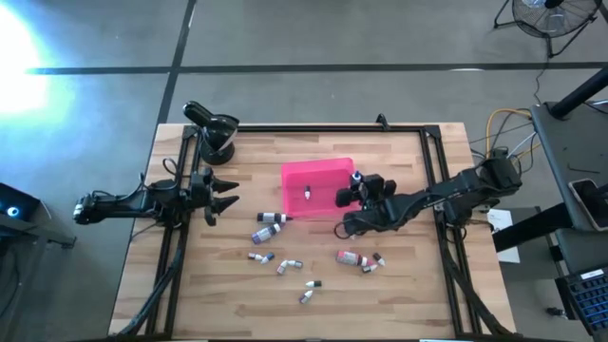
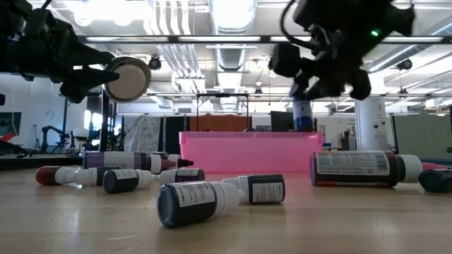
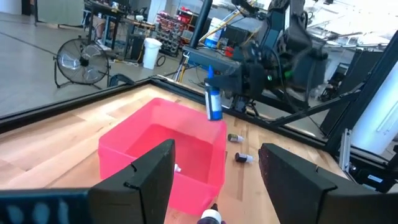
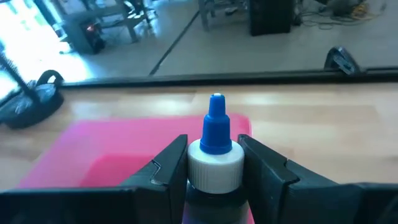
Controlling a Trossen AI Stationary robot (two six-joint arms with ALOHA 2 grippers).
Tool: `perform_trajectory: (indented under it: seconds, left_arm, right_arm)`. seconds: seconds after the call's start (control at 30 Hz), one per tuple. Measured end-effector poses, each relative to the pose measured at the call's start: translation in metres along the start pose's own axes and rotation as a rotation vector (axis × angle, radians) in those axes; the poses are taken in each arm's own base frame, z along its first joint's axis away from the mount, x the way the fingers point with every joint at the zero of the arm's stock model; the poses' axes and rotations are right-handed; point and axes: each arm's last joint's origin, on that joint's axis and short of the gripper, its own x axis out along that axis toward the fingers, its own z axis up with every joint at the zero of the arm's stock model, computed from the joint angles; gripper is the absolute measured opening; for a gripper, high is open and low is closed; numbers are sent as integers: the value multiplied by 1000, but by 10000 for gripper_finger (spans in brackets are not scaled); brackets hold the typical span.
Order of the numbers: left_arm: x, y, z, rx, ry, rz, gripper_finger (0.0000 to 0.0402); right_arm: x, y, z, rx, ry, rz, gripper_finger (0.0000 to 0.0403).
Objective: Pick & Place food coloring
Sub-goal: Put the large blue food coloring bottle into the pink bin
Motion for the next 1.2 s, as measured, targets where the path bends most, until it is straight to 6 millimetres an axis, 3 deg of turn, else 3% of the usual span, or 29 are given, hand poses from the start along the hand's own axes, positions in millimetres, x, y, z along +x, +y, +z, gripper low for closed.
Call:
perform_trajectory:
  seconds: [0.33,0.63,0.9,1.03,1.2]
  left_arm:
    - [0,0,0,-2,0,0,208]
    - [0,0,0,-31,1,0,208]
    - [0,0,0,-31,1,0,208]
    - [0,0,0,-31,1,0,208]
    - [0,0,0,-31,0,0,208]
  right_arm:
    - [13,-14,-24,2,-18,89,119]
    - [14,-16,-27,-179,-4,117,164]
    - [14,-15,-30,-203,70,162,194]
    - [8,-10,-25,-229,95,203,201]
    - [-14,-3,-15,-324,138,316,209]
